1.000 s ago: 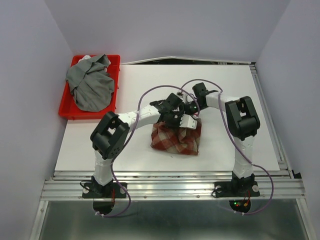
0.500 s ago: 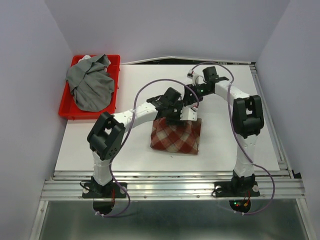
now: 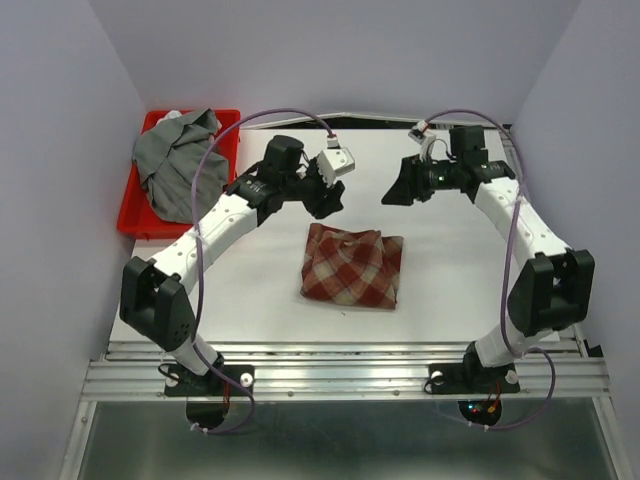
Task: Fold and stack the skirts
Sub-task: Fold the skirt
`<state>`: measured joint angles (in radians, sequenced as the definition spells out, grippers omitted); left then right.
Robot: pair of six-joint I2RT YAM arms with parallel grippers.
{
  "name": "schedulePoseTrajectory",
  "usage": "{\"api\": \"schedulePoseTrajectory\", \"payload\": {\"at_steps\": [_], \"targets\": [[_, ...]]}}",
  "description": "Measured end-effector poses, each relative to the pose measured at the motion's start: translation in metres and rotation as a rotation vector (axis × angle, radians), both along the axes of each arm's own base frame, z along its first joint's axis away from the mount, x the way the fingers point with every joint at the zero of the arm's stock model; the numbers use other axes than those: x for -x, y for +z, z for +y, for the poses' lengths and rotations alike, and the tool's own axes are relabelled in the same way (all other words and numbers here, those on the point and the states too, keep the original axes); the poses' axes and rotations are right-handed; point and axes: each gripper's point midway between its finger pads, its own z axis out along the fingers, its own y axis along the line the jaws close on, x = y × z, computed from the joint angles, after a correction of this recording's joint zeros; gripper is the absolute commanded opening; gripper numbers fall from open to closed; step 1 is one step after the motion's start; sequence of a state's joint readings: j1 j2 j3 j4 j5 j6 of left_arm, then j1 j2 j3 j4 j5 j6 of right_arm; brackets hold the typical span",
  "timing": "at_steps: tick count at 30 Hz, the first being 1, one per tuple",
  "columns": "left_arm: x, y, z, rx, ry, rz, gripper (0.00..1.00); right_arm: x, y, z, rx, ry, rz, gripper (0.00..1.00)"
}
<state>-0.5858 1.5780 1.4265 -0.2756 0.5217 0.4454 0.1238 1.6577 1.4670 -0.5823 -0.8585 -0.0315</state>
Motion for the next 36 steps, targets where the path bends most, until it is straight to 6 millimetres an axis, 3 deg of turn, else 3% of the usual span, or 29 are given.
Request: {"api": "schedulePoseTrajectory", "payload": {"at_steps": [3, 6, 8, 14, 22, 26, 29, 30, 33, 34, 36], "targets": [[0.009, -0.032, 0.007, 0.036, 0.046, 0.155, 0.65, 0.050, -0.005, 0.030, -0.011, 0.097, 0.025, 0.66], [0.016, -0.066, 0.009, -0.005, 0.052, 0.262, 0.66, 0.074, -0.037, 0.040, 0.025, 0.127, 0.094, 0.65], [0.012, -0.081, 0.007, -0.040, 0.038, 0.284, 0.66, 0.072, -0.061, 0.033, 0.080, 0.094, 0.131, 0.64], [-0.011, -0.108, 0.001, -0.153, -0.030, 0.247, 0.67, 0.059, -0.105, 0.021, 0.162, 0.040, 0.211, 0.63], [-0.017, -0.147, 0.004, -0.311, -0.147, 0.219, 0.63, 0.058, -0.128, 0.022, 0.171, 0.045, 0.272, 0.54], [-0.014, -0.164, 0.009, -0.365, -0.191, 0.237, 0.52, 0.058, -0.131, 0.023, 0.168, 0.050, 0.286, 0.48], [-0.011, -0.172, 0.012, -0.391, -0.214, 0.249, 0.39, 0.058, -0.134, 0.024, 0.166, 0.053, 0.293, 0.41], [-0.011, -0.174, 0.013, -0.396, -0.219, 0.252, 0.30, 0.059, -0.135, 0.024, 0.166, 0.055, 0.297, 0.38], [-0.010, -0.176, 0.014, -0.408, -0.236, 0.251, 0.11, 0.059, -0.138, 0.024, 0.170, 0.055, 0.302, 0.21], [-0.009, -0.175, 0.014, -0.408, -0.241, 0.250, 0.07, 0.059, -0.138, 0.023, 0.171, 0.053, 0.304, 0.09], [-0.011, -0.174, 0.016, -0.403, -0.239, 0.252, 0.00, 0.057, -0.139, 0.023, 0.176, 0.051, 0.297, 0.01]]}}
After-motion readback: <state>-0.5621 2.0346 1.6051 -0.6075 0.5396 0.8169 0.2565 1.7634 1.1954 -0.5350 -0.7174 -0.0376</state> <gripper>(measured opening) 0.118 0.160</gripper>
